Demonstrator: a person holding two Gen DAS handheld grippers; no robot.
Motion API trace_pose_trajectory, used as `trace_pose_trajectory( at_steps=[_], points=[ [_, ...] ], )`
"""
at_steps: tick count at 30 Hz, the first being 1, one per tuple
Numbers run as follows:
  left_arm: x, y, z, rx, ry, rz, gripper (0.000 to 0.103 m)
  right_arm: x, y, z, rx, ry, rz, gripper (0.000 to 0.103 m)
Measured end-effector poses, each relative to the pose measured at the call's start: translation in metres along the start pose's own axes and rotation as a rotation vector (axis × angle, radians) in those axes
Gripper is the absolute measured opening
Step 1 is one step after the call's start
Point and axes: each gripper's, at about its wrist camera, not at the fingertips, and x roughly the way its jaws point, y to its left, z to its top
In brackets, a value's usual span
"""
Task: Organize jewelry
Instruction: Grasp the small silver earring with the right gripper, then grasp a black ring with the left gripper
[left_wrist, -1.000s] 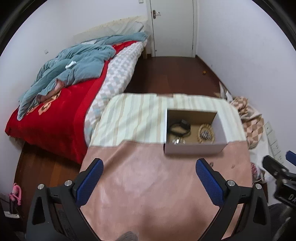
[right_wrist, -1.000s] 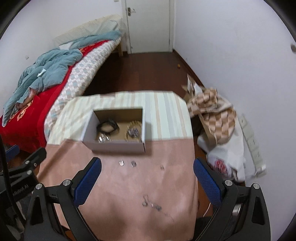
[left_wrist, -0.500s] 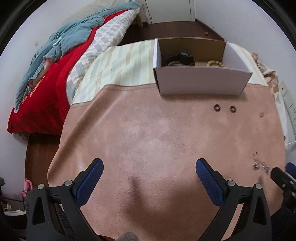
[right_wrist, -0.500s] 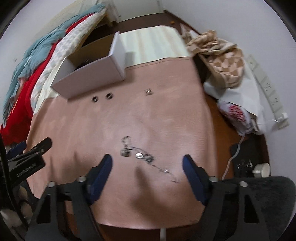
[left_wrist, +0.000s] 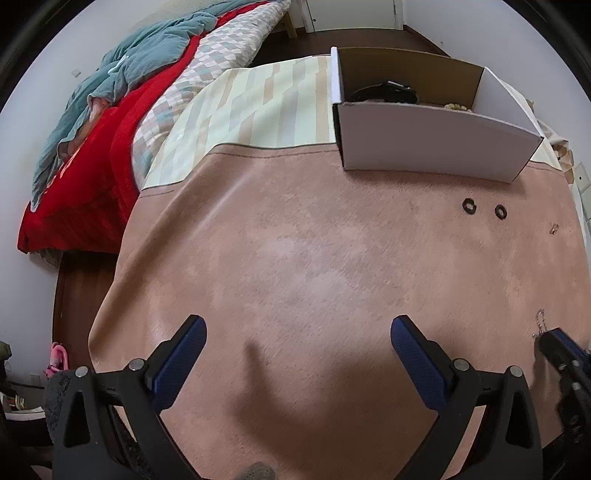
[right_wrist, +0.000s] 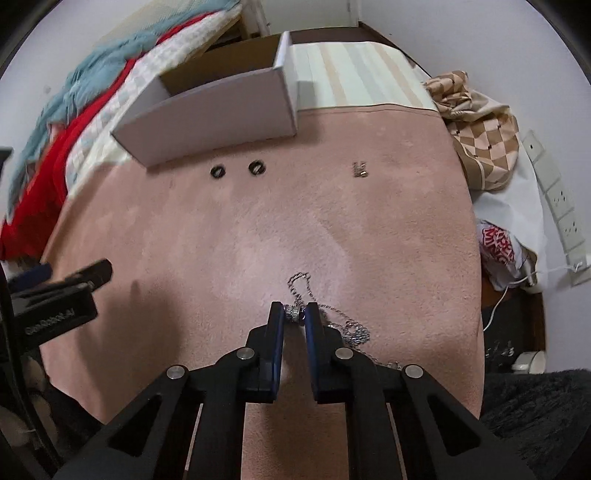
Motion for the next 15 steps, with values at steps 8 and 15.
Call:
trace_pose_trajectory(
  at_steps=[8,15],
  points=[
    [-0.001,-0.015,0.022,0.005,-0.018,-0.050,0.102,-0.046,-0.049,0.045,0.169,-0.082,0.148,0.011],
    [0.003,-0.042,0.046,0.019,-0.035,-0.162,0.102,-0.046,-0.056,0.072,0.188,-0.095,0.174,0.008]
  ],
)
